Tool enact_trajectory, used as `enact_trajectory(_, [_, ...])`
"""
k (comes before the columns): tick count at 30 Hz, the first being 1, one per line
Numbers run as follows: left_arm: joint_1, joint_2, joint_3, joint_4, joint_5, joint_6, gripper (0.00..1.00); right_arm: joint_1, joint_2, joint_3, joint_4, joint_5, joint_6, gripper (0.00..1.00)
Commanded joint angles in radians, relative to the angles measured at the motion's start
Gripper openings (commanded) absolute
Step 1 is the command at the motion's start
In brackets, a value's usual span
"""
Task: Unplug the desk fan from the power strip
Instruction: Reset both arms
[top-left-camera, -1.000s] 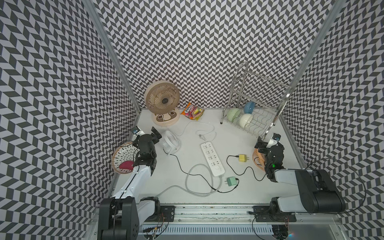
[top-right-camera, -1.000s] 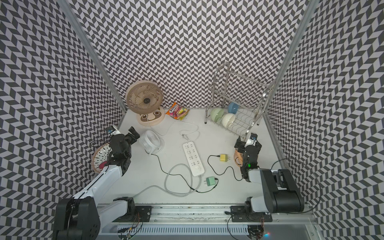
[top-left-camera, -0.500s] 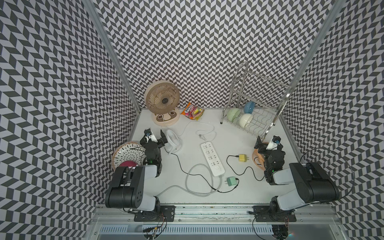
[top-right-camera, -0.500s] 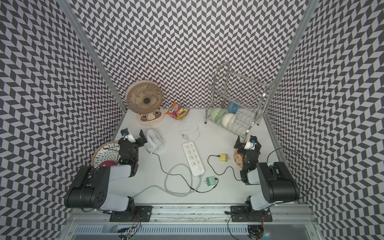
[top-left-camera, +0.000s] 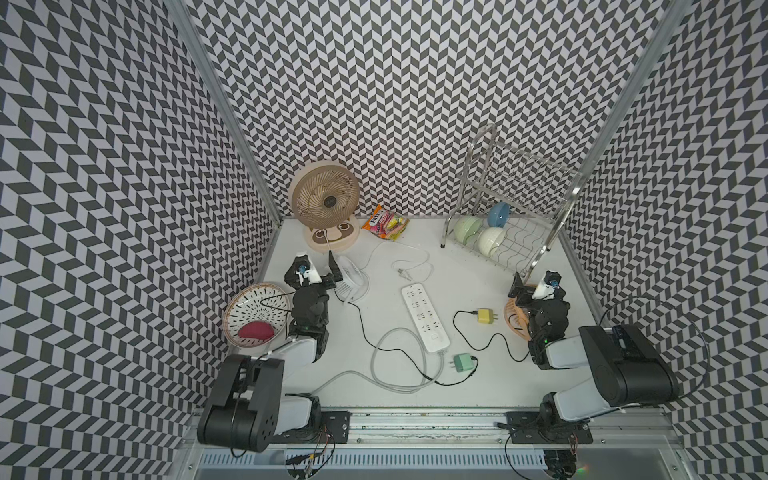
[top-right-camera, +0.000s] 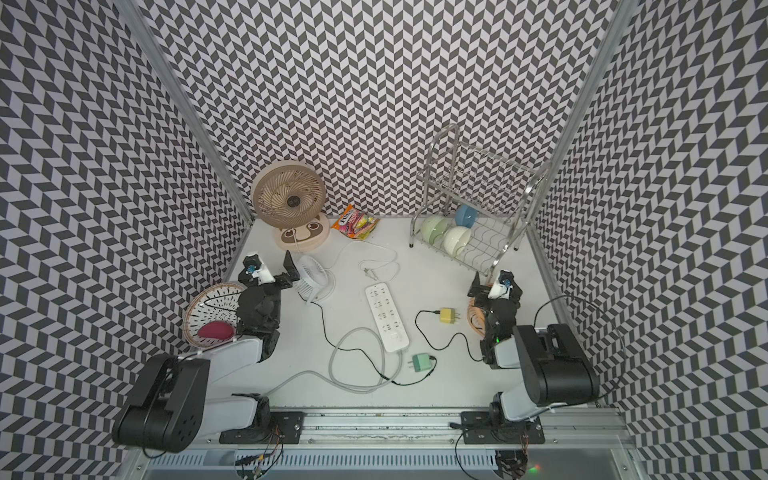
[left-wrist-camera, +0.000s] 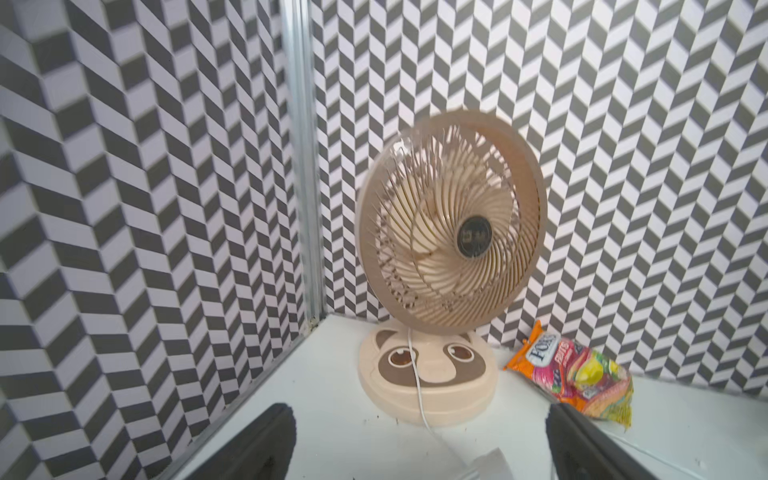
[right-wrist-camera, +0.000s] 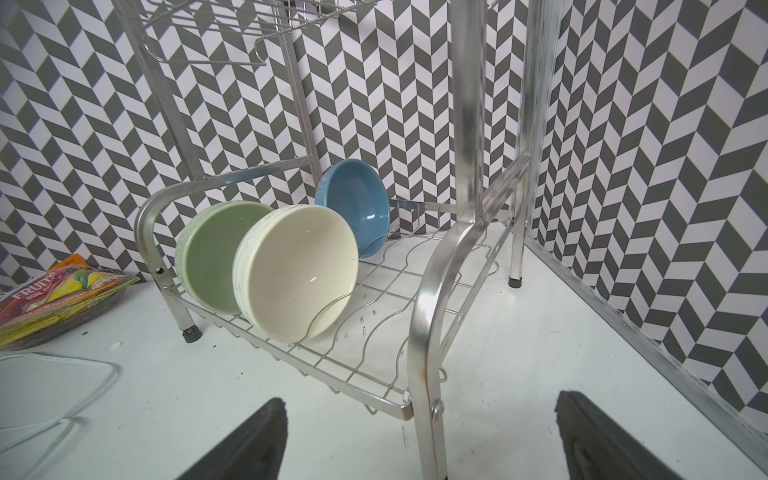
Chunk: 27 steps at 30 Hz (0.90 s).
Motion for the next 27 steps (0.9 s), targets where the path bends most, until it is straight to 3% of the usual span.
enact_trajectory(1, [0.005,0.031,-0.084,-0.022,-0.083,0.008,1.00,0.007,-0.012,0.009,0.001,0.008,-0.007,1.00])
enact_trajectory(5, [0.032,0.180,-0.071,0.086,-0.016,0.022,1.00,0.007,-0.013,0.009,0.001,0.008,-0.007,1.00])
enact_trajectory(7, [0.049,0.312,-0.145,0.374,0.005,0.025,1.00,0.006,-0.012,0.008,0.001,0.008,-0.008,1.00])
enact_trajectory(8, [0.061,0.341,-0.161,0.421,0.018,0.025,1.00,0.007,-0.012,0.009,0.001,0.007,-0.007,1.00])
enact_trajectory(9, [0.069,0.285,-0.110,0.189,0.035,-0.015,1.00,0.007,-0.012,0.009,0.001,0.008,-0.007,1.00])
enact_trajectory(10, [0.081,0.276,-0.071,0.142,0.038,-0.027,1.00,0.006,-0.012,0.009,0.001,0.008,-0.008,1.00])
enact_trajectory(12, [0.072,0.315,-0.117,0.291,0.036,0.008,1.00,0.006,-0.012,0.009,0.001,0.007,-0.007,1.00])
enact_trajectory(14, [0.061,0.282,-0.082,0.178,0.035,0.001,1.00,0.007,-0.012,0.009,0.000,0.007,-0.007,1.00])
enact_trajectory(16, [0.053,0.303,-0.101,0.247,0.025,0.023,1.00,0.006,-0.012,0.009,0.001,0.007,-0.007,1.00])
enact_trajectory(22, [0.090,0.298,-0.063,0.152,0.103,-0.001,1.00,0.007,-0.012,0.009,0.000,0.007,-0.007,1.00])
enact_trajectory(27, [0.089,0.288,-0.081,0.177,0.105,0.001,1.00,0.006,-0.012,0.009,0.001,0.008,-0.006,1.00])
